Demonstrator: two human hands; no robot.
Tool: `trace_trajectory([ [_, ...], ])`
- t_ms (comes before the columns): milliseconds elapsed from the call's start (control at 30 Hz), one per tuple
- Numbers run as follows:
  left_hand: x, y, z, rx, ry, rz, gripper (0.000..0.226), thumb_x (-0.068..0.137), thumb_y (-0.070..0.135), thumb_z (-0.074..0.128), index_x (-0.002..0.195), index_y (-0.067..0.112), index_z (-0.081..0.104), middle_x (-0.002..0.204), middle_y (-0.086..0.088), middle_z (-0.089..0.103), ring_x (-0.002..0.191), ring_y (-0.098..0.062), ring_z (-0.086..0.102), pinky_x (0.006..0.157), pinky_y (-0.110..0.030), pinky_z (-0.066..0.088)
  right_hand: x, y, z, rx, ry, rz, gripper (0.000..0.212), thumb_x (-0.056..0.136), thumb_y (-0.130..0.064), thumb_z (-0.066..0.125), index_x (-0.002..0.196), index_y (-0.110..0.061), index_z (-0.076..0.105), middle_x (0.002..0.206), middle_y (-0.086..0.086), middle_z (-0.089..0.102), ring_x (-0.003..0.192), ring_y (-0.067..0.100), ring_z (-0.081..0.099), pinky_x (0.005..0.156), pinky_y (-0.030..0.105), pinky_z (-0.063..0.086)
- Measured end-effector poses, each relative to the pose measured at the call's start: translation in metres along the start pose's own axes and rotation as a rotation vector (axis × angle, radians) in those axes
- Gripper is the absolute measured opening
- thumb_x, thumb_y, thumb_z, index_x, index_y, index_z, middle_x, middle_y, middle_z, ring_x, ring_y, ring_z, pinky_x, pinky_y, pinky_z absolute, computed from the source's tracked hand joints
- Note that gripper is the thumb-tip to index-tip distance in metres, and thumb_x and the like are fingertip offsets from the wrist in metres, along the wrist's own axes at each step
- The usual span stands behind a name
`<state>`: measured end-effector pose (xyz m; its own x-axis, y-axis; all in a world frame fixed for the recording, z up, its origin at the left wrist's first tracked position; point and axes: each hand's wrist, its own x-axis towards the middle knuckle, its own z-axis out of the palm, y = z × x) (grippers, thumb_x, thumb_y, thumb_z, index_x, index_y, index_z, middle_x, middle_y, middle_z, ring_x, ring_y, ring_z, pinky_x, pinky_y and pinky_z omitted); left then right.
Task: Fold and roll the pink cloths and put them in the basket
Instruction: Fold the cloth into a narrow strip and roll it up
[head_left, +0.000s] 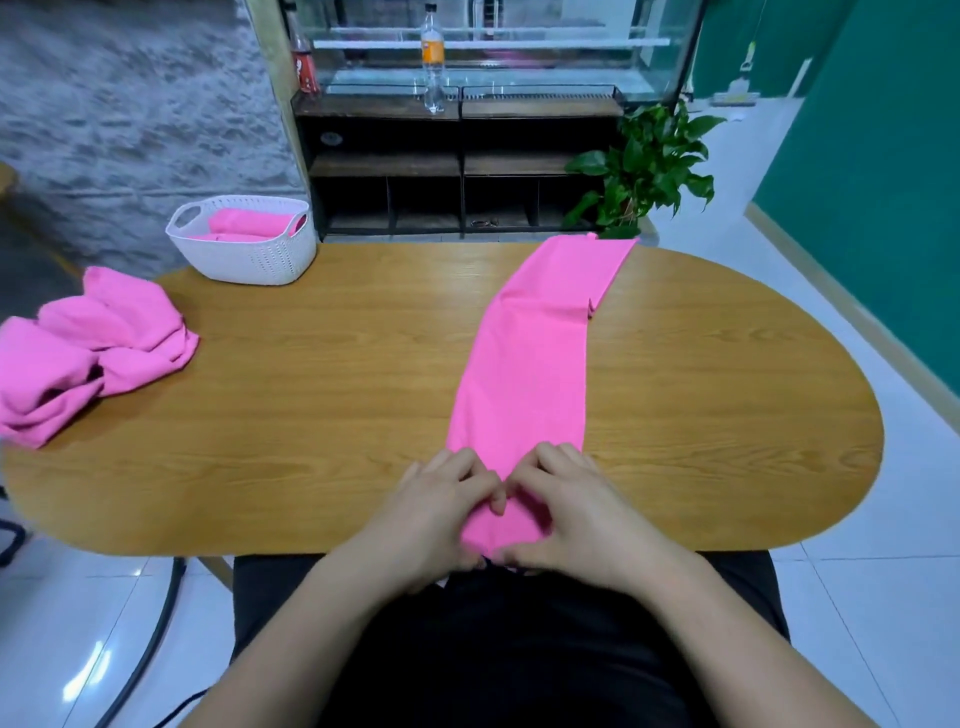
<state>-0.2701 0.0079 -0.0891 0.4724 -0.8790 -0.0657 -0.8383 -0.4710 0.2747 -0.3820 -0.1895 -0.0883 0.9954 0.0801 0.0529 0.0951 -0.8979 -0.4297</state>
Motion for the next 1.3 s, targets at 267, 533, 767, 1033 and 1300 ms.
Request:
trace_trajectory([
  [267,-0.004,-0.002,-0.007,-0.078,-0.01,0.023,0.046,0.07,0.03,0.082,0.11,0.038,0.063,0.112,0.015,0.049,0.11,-0.009,0.044,0.096,-0.033,0.039,-0.005,-0.005,0.004,-0.123,-0.018,-0.039,0.06,0.073,-0.065,0.075,0.121,-0.035,0.054,0.118,-0.015,0.041,0.11,0.011,0.039,0.093,0.03,0.032],
  [533,-0.004,0.001,-0.01,-0.142,0.001,0.017,0.024,0.071,0.025,0.075,0.094,0.029,0.071,0.082,0.011,0.065,0.078,-0.01,0.055,0.072,-0.03,0.046,-0.011,-0.01,0.005,-0.095,-0.02,-0.044,0.024,0.08,-0.043,0.06,0.1,-0.03,0.056,0.103,-0.013,0.046,0.098,0.014,0.043,0.089,0.036,0.043],
  [767,-0.005,-0.001,-0.011,-0.373,0.145,0.009,0.023,0.078,0.03,0.075,0.097,0.027,0.063,0.087,0.011,0.063,0.082,-0.009,0.057,0.077,-0.033,0.049,-0.009,0.005,0.005,0.172,0.113,0.037,0.019,0.096,-0.036,0.06,0.083,-0.023,0.055,0.082,-0.008,0.051,0.079,0.013,0.052,0.072,0.04,0.045],
  [1033,-0.001,-0.022,-0.011,-0.458,0.258,-0.102,0.017,0.091,0.033,0.08,0.102,0.033,0.066,0.08,0.013,0.064,0.075,-0.005,0.058,0.067,-0.027,0.042,-0.007,0.016,0.003,0.414,0.343,0.184,0.018,0.099,-0.044,0.07,0.1,-0.027,0.066,0.072,-0.005,0.063,0.068,0.014,0.058,0.068,0.035,0.048],
  [1300,0.007,-0.03,-0.003,-0.536,0.292,-0.247,0.027,0.088,0.041,0.083,0.1,0.034,0.059,0.077,0.005,0.068,0.069,-0.012,0.06,0.07,-0.033,0.046,-0.007,0.023,0.006,0.257,0.346,0.206,0.021,0.096,-0.047,0.074,0.09,-0.027,0.071,0.057,-0.009,0.056,0.058,0.01,0.051,0.057,0.025,0.037],
])
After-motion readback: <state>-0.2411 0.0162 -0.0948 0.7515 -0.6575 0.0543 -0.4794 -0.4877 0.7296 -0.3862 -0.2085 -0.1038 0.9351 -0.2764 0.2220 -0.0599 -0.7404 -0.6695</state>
